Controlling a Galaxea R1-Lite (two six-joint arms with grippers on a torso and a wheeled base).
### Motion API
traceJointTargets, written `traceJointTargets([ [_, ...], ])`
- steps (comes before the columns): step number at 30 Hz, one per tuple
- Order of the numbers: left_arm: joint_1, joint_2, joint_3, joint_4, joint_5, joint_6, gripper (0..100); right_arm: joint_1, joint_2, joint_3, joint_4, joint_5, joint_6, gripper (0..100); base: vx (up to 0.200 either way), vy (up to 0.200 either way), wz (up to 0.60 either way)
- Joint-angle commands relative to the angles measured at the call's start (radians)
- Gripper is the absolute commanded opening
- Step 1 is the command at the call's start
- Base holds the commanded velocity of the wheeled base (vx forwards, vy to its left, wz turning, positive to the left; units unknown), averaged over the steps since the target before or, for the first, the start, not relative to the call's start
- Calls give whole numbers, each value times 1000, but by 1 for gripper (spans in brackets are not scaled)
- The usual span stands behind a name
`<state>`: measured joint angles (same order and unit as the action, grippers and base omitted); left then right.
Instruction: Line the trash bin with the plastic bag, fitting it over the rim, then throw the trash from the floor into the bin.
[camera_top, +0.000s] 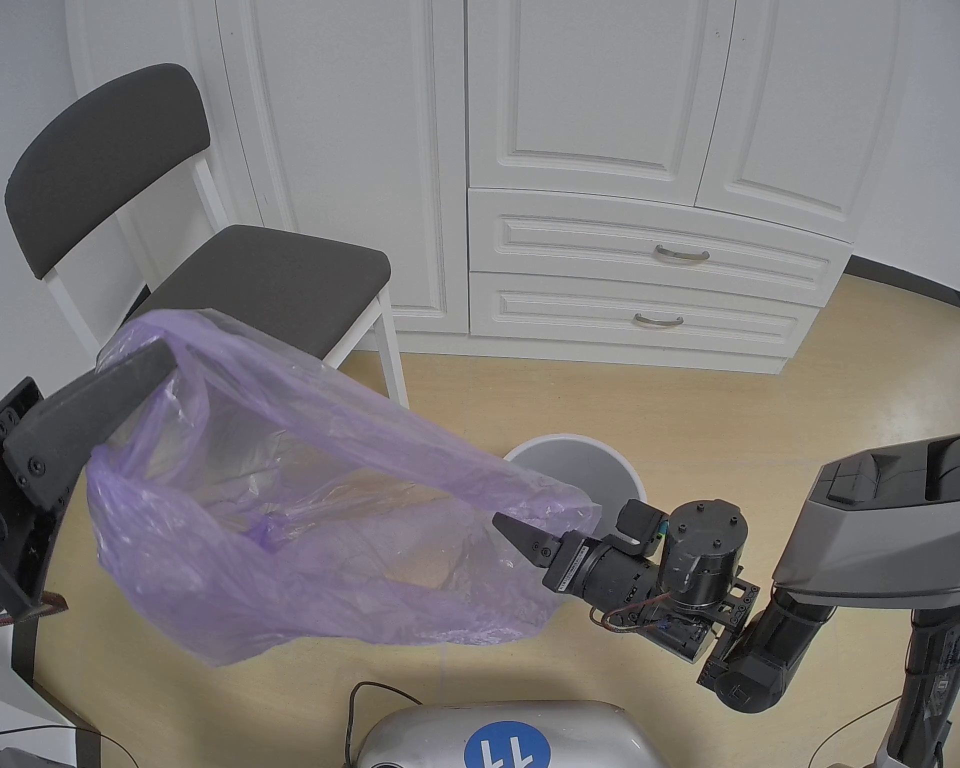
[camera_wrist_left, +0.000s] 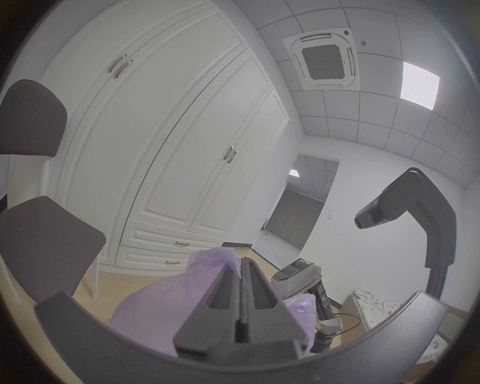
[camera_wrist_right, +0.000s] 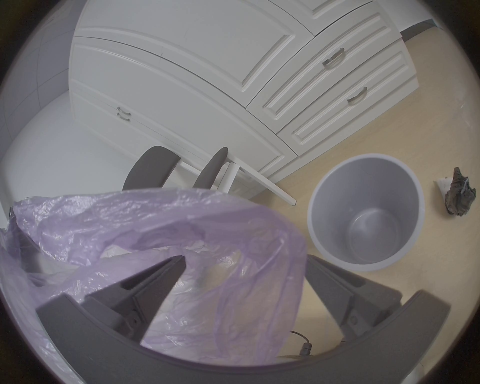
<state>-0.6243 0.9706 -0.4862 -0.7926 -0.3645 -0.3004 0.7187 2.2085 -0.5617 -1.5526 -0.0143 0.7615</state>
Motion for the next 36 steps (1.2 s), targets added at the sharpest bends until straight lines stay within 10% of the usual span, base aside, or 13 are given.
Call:
traceJointTargets([
  [1, 0, 3, 1, 1, -1, 0, 0, 2, -6, 2, -18, 2, 1, 0, 0, 0, 0],
  [9, 3, 23, 1, 6, -1, 0, 0, -12, -35, 8, -18, 0, -7, 0, 0, 0, 0],
  [18, 41, 91, 12, 10, -2, 0, 0, -56, -153, 62, 80, 22, -254, 0, 0, 0, 0],
  [36, 112, 459, 54, 113, -4, 196, 0, -122, -740, -273, 1171, 20, -383, 0, 0, 0, 0],
])
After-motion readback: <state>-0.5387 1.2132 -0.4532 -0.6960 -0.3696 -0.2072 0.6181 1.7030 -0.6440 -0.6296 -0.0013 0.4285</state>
